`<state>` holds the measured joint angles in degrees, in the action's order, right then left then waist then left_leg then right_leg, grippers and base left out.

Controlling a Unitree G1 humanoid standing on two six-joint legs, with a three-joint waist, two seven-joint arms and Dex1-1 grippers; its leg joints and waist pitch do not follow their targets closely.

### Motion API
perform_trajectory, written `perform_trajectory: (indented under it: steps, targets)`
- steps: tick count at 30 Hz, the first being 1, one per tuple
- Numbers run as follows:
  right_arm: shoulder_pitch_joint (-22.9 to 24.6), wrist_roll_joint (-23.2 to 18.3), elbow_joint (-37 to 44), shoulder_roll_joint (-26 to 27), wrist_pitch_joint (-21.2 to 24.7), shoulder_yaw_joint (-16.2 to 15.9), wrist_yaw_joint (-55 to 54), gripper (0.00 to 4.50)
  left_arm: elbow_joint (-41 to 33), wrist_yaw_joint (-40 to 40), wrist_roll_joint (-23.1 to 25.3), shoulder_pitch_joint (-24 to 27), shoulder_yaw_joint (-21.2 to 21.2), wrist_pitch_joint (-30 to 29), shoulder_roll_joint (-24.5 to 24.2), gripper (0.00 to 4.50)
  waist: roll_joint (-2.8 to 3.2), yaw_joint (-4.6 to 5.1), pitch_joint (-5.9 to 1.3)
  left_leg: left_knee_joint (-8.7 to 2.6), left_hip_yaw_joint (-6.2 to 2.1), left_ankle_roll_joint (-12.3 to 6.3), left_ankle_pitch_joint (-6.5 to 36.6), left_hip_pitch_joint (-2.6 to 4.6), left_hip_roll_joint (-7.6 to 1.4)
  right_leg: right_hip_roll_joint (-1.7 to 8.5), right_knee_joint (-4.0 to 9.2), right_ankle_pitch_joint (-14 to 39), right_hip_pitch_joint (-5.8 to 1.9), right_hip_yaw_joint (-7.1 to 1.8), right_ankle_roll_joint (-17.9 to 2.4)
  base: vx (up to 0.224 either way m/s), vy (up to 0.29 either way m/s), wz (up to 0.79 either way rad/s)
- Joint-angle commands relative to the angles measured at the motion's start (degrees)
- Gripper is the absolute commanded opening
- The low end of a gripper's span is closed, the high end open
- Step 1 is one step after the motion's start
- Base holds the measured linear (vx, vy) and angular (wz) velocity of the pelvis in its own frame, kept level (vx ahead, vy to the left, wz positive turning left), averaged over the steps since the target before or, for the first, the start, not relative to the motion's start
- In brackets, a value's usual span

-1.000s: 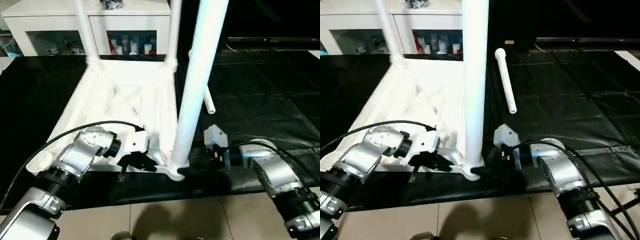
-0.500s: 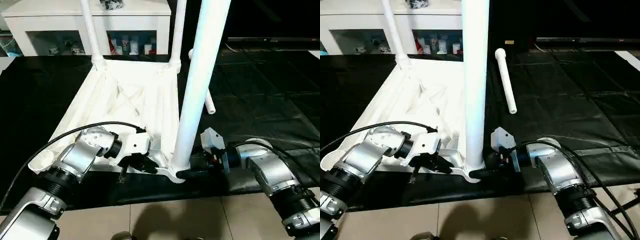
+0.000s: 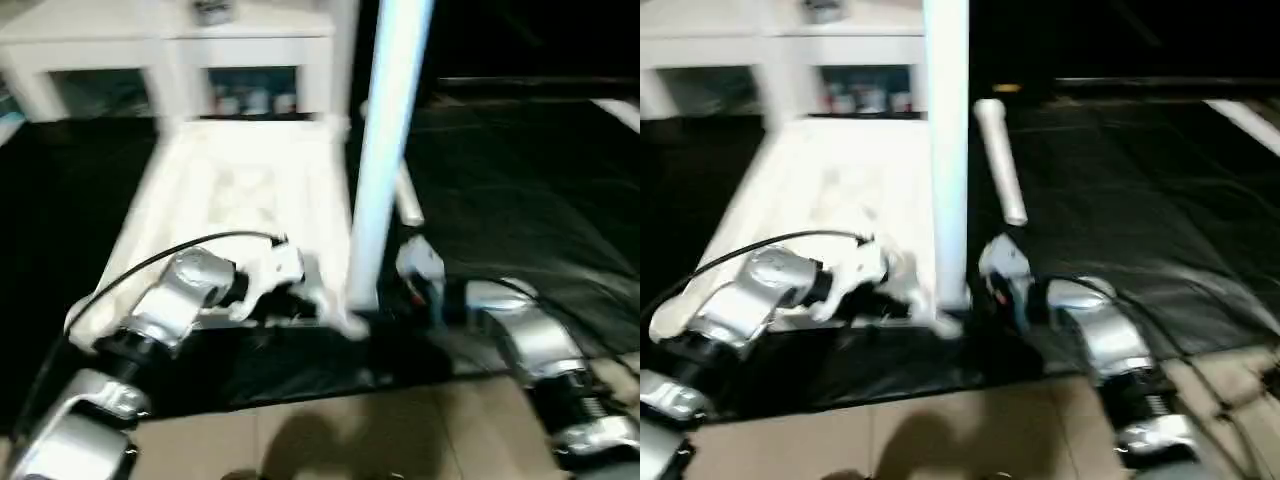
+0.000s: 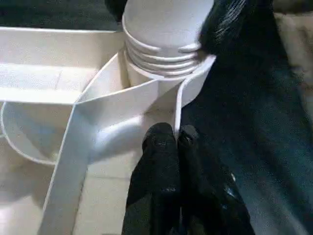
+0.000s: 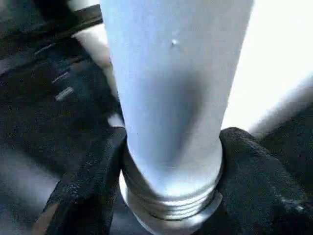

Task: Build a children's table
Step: Rotate leg to tighten

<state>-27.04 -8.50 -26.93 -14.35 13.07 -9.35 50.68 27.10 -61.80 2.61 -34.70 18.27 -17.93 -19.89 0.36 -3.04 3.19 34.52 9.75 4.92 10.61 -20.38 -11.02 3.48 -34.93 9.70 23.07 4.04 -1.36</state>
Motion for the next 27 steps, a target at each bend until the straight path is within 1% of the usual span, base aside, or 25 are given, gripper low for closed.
perform_trajectory:
  steps: [1,2,3,5,6,7,8,9,10,11,12,13,14,15,16,17,18,19,20,22,23,24,25,26,27]
  targets:
    - [-2.52,1.94,-5.53,4.66,1.51,-0.78,-10.45,2.69,-2.03,7.41,-1.56,-4.14,-3.40,-3.54,4.02,0.00,-0.22,0.52,-3.62,-4.27,-1.14,-0.14,14.16,-0.59,-1.10,4.46,5.74,29.91,-3.25,-1.72,-5.55,0.000,0.000,0.00]
    - [-3.47,2.33,-7.31,5.76,1.46,-0.21,-13.57,2.69,-1.99,9.20,-1.38,-4.50,-3.99,-4.40,4.72,0.00,-0.05,0.81,-3.68,-4.17,-1.14,-0.34,14.05,-0.53,-0.99,4.45,5.95,29.95,-3.15,-1.74,-5.45,0.000,0.000,0.00]
    - [-4.72,2.94,-9.52,6.96,1.37,0.30,-17.48,2.69,-1.98,11.35,-1.14,-5.00,-4.75,-5.94,5.64,0.00,-0.22,1.39,-3.80,-4.07,-1.18,-0.48,12.73,-1.01,-0.99,4.45,5.65,28.15,-3.43,-1.82,-5.76,0.000,0.000,0.00]
    - [-6.61,3.91,-12.65,8.85,0.89,1.20,-23.50,2.69,-2.11,14.40,-0.30,-5.79,-5.41,-7.59,6.75,0.00,-0.21,1.67,-4.10,-3.76,-0.92,-1.43,11.17,-0.68,-0.93,4.28,5.54,24.06,-3.09,-2.12,-7.23,0.000,0.000,0.00]
    - [-7.21,4.20,-13.55,9.56,0.76,1.61,-25.49,2.68,-2.17,15.58,0.01,-6.08,-5.65,-8.17,7.16,0.00,-0.22,1.76,-4.18,-3.70,-0.89,-1.85,10.42,-0.80,-0.91,4.20,5.32,22.05,-3.25,-2.18,-7.85,0.000,0.000,0.00]
    - [-8.24,4.63,-14.76,10.79,0.41,2.16,-28.39,2.68,-2.42,17.20,0.41,-6.58,-6.03,-9.16,7.85,0.00,-0.01,1.97,-4.26,-3.65,-0.77,-2.26,8.96,-0.83,-1.06,4.13,4.97,18.29,-3.12,-2.34,-9.35,0.000,0.000,0.00]
    - [-9.36,5.45,-15.95,11.97,0.04,2.54,-31.35,2.68,-2.88,18.82,0.75,-7.01,-6.37,-10.34,8.64,0.00,-0.22,2.02,-4.63,-3.43,-0.69,-2.71,7.05,-1.03,-0.95,4.09,4.37,14.58,-3.47,-2.33,-10.58,0.000,0.000,0.00]
    - [-9.91,5.84,-16.53,12.55,-0.12,2.76,-32.68,2.68,-3.16,19.53,0.83,-7.20,-6.53,-10.96,9.04,0.00,-0.04,1.76,-4.98,-3.17,-0.60,-3.63,4.06,-1.22,-0.89,3.93,3.84,9.26,-3.54,-2.39,-11.58,0.000,0.000,0.00]
    - [-10.56,5.81,-17.51,13.22,-0.25,3.48,-33.65,2.68,-3.64,19.70,0.66,-7.27,-6.45,-11.34,9.43,0.00,0.01,1.80,-4.99,-3.11,-0.56,-4.22,3.19,-1.29,-0.93,3.92,3.62,7.01,-3.43,-2.46,-12.27,0.000,0.000,0.00]
    - [-11.16,5.78,-18.61,13.74,-0.60,4.24,-34.65,2.68,-4.17,19.81,0.29,-7.25,-6.37,-11.96,9.81,0.00,-0.03,1.74,-5.00,-3.11,-0.54,-5.34,1.92,-1.41,-0.99,3.84,3.30,3.48,-3.55,-2.34,-13.44,0.000,0.000,0.00]
    - [-11.40,5.70,-19.09,13.89,-0.83,4.59,-35.20,2.68,-4.32,19.85,0.21,-7.24,-6.29,-12.09,9.90,0.00,0.02,1.70,-5.04,-3.05,-0.55,-5.78,1.53,-1.43,-1.00,3.86,3.14,2.04,-3.59,-2.32,-13.92,0.000,0.000,0.00]
    - [-11.61,5.09,-19.48,13.99,-1.14,5.43,-35.60,2.68,-4.58,19.68,0.13,-7.19,-6.08,-12.09,9.90,0.00,0.20,1.63,-5.20,-2.96,-0.60,-6.65,0.49,-1.43,-1.13,3.94,2.78,-0.74,-3.67,-2.30,-14.78,0.000,0.000,0.00]
    - [-11.74,3.98,-19.78,13.71,-1.88,6.57,-36.13,3.24,-4.95,19.36,-0.05,-7.00,-5.76,-12.02,9.72,0.00,0.26,1.62,-5.20,-2.86,-0.57,-7.81,0.05,-1.37,-1.27,3.99,2.63,-2.60,-3.64,-2.23,-15.74,0.000,0.000,0.00]
    - [-11.68,3.75,-19.70,13.58,-2.02,6.79,-36.11,3.38,-5.02,19.22,-0.13,-6.93,-5.70,-11.96,9.66,0.00,0.28,1.61,-5.15,-2.87,-0.55,-8.11,0.18,-1.33,-1.35,4.01,2.65,-2.69,-3.57,-2.23,-15.94,0.000,0.000,0.00]
    - [-11.51,3.41,-19.48,13.22,-2.52,7.13,-35.86,3.38,-5.16,18.95,-0.30,-6.78,-5.64,-12.02,9.53,0.00,0.31,1.59,-5.10,-2.86,-0.56,-8.27,0.29,-1.30,-1.42,4.01,2.63,-2.61,-3.52,-2.22,-16.11,0.000,0.000,0.00]
    - [-10.62,2.75,-18.23,11.80,-4.22,7.93,-34.41,3.48,-5.37,17.93,-0.64,-6.27,-5.42,-11.55,8.91,0.00,0.35,1.39,-5.17,-2.76,-0.51,-8.40,0.52,-1.18,-1.52,4.11,2.64,-2.39,-3.45,-2.27,-16.39,0.000,0.000,0.00]
    - [-10.20,2.59,-17.67,11.19,-4.92,8.26,-33.79,3.60,-5.41,17.46,-0.73,-6.03,-5.28,-11.17,8.59,0.00,0.40,0.80,-5.33,-2.57,-0.40,-8.71,0.08,-1.08,-1.58,4.13,2.38,-3.59,-3.34,-2.41,-16.58,0.000,0.000,0.00]
    - [-9.97,2.52,-17.36,10.88,-5.19,8.40,-33.50,3.60,-5.41,17.19,-0.78,-5.91,-5.21,-10.97,8.43,0.00,0.30,0.65,-5.23,-2.57,-0.32,-9.03,-0.16,-1.16,-1.56,4.01,2.37,-4.10,-3.24,-2.42,-16.65,0.000,0.000,0.00]
    - [-9.22,2.17,-16.20,10.11,-5.82,8.53,-31.76,3.81,-5.34,16.66,-0.91,-5.63,-5.16,-10.94,8.05,0.00,0.41,0.30,-5.08,-2.63,-0.26,-9.21,0.63,-1.07,-1.63,3.99,2.48,-3.48,-3.08,-2.37,-16.66,0.000,0.000,0.00]
    - [-8.42,1.98,-15.02,9.32,-6.43,8.49,-29.81,3.86,-5.26,15.98,-0.95,-5.33,-5.01,-10.44,7.58,0.00,0.33,-0.10,-4.96,-2.71,-0.23,-8.63,2.29,-0.96,-1.71,4.11,2.66,-1.35,-3.13,-2.39,-16.21,0.000,0.000,0.00]
    - [-6.01,1.20,-11.36,7.01,-7.40,8.19,-24.70,3.99,-4.64,13.88,-0.77,-4.62,-4.46,-7.99,6.00,0.00,0.24,-0.68,-4.79,-2.81,-0.24,-8.10,4.03,-0.95,-1.73,4.15,3.06,1.10,-3.23,-2.45,-14.97,0.000,0.000,0.00]
    - [-4.79,0.72,-9.46,5.79,-7.77,8.06,-22.17,4.11,-4.22,12.81,-0.70,-4.29,-4.25,-6.82,5.19,0.00,0.22,-0.69,-4.72,-2.89,-0.20,-7.82,4.49,-0.87,-1.73,4.10,3.05,1.68,-3.12,-2.50,-14.80,0.000,0.000,0.00]
    - [-3.51,0.27,-7.46,4.39,-8.14,7.83,-19.53,4.23,-3.74,11.55,-0.77,-3.93,-4.11,-5.65,4.36,0.00,0.31,-0.79,-4.73,-2.93,-0.26,-7.92,4.86,-0.89,-1.68,4.03,3.18,2.11,-3.22,-2.47,-14.43,0.000,0.000,0.00]
    - [-3.24,0.16,-7.05,4.06,-8.24,7.76,-18.96,4.31,-3.64,11.28,-0.81,-3.85,-4.09,-5.45,4.20,0.00,0.20,-0.95,-4.80,-2.90,-0.27,-7.51,4.86,-0.91,-1.75,4.11,3.01,1.96,-3.21,-2.56,-14.17,0.000,0.000,0.00]
    - [-2.77,-0.03,-6.34,3.49,-8.43,7.65,-17.97,4.37,-3.48,10.80,-0.88,-3.71,-4.07,-5.11,3.92,0.00,0.28,-0.87,-4.76,-2.98,-0.31,-7.04,5.01,-1.00,-1.72,4.04,3.14,2.76,-3.19,-2.47,-14.07,0.000,0.000,0.00]
